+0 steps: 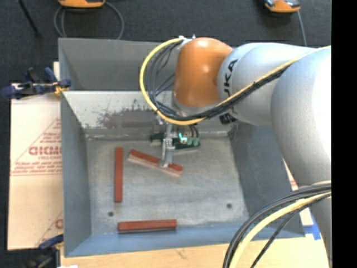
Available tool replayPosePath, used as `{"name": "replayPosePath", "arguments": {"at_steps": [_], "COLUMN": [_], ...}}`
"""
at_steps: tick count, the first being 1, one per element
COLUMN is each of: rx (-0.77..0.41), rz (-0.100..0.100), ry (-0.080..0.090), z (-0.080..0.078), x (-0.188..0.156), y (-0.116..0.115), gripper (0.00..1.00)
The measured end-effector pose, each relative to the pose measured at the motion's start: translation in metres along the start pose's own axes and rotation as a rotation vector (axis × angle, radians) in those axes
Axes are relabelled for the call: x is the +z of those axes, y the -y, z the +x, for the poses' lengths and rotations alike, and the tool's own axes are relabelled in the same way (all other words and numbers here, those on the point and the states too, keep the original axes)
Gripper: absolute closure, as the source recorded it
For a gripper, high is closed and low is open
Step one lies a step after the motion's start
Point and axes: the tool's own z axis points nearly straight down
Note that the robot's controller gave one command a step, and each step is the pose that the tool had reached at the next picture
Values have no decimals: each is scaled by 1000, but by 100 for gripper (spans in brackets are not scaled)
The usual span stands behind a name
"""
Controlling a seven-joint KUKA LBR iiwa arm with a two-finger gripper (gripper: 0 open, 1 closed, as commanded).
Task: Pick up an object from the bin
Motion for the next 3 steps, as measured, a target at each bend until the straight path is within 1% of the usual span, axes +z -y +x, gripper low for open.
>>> {"name": "replayPosePath", "arguments": {"at_steps": [1, 2, 3], "rx": [39, 42, 42], "rz": [-2, -4, -2], "ry": [7, 19, 8], "z": [9, 5, 9], "x": [60, 53, 57], "y": [-13, -13, -12], "gripper": [0, 100, 0]}}
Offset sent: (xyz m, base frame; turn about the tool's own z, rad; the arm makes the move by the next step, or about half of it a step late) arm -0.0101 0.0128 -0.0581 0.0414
